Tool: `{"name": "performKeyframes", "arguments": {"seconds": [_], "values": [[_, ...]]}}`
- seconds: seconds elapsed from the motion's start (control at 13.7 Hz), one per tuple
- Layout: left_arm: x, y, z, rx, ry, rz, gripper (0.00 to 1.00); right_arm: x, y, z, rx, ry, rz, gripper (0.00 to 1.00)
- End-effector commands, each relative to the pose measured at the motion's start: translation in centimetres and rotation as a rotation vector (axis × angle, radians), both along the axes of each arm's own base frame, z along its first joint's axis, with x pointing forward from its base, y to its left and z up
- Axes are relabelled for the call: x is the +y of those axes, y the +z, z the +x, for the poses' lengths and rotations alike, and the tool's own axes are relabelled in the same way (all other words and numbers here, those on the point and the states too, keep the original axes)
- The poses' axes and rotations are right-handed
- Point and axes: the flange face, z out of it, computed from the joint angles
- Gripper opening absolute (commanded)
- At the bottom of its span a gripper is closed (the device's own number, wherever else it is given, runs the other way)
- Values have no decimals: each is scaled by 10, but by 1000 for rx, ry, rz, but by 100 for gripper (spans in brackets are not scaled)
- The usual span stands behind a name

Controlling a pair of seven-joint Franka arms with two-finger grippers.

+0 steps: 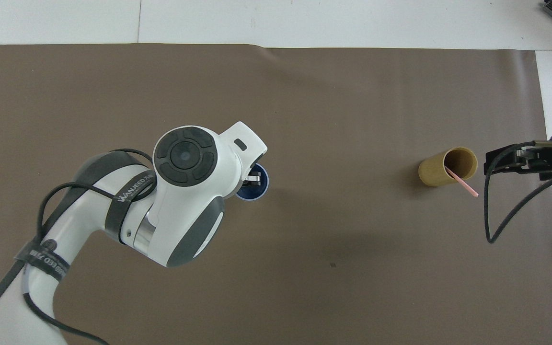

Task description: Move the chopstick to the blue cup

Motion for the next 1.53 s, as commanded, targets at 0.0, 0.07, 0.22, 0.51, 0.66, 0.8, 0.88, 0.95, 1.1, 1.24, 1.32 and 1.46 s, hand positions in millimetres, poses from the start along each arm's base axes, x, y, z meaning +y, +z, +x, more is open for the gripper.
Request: {"name": "performKeyframes", "arguments": {"seconds": [0.0,0.07,0.22,0.51,0.66,0.8,0.88,0.95,1.1,1.24,1.32,1.46], "values": [[-34,-14,-3,-23,3,-32,0,-5,-3,-6,-27,20,17,100],[-37,-14,-1,-32,11,-60,0,-6,-4,-8,-34,17,15,100],[-48,-31,-5,-15,-2,-50,0,-9,-9,-11,-62,11,10,100],[-78,-74,-20,26,6,-14,0,-10,-28,-18,-116,24,-8,100],[-82,-75,-21,26,3,-18,0,-19,-47,-25,-130,14,-13,100],[-85,-78,-27,35,-5,-14,0,-24,-70,-32,-138,7,-17,100],[-87,-79,-30,41,-8,-12,0,-25,-78,-35,-141,5,-18,100],[-87,-80,-31,44,-9,-10,0,-24,-82,-37,-150,7,-20,100],[-87,-82,-32,48,-7,-9,0,-23,-88,-37,-155,10,-20,100],[-85,-81,-29,48,22,-25,100,-21,-106,-42,-165,20,-21,100],[-83,-79,-29,54,25,-20,100,-21,-107,-44,-186,33,-25,100],[-68,-56,-18,45,47,-28,100,-21,-123,-45,-231,50,-28,100]]}}
